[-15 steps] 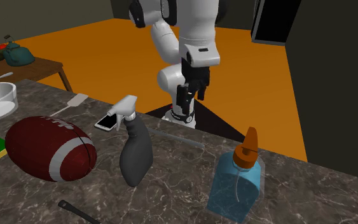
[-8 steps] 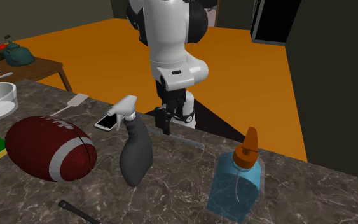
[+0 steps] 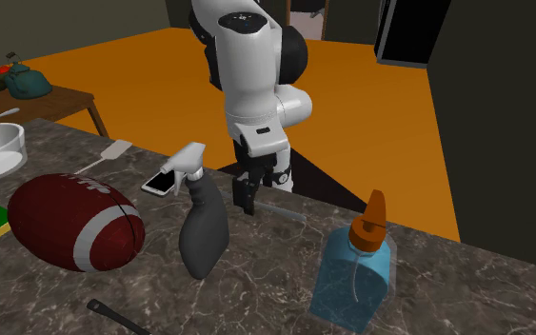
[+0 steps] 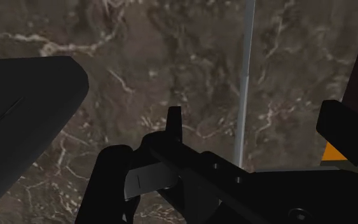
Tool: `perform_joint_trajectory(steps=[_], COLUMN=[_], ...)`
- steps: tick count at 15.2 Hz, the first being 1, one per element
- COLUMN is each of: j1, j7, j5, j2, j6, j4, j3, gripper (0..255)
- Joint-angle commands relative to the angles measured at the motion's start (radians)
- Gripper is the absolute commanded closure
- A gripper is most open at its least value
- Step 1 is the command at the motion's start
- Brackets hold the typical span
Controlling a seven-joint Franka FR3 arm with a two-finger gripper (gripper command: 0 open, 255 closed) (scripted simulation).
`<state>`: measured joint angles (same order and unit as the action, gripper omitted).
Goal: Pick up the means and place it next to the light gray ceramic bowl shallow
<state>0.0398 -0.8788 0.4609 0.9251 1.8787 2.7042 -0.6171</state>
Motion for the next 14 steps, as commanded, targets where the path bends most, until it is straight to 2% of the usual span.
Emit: perform_joint_trajectory(steps=[1,6,7,14], j1=[0.0,0.0,0.0,0.0], j7=[0.001,0.001,0.001,0.001], j5=[0.002,0.002,0.002,0.002], j2=[-0.002,-0.002,-0.002,-0.002], j6=[0.006,0.006,0.006,0.006], j4=[0.004,0.003,0.003,0.003], j3=[-0.002,-0.002,-0.002,-0.002], gripper=[0,0,255,255])
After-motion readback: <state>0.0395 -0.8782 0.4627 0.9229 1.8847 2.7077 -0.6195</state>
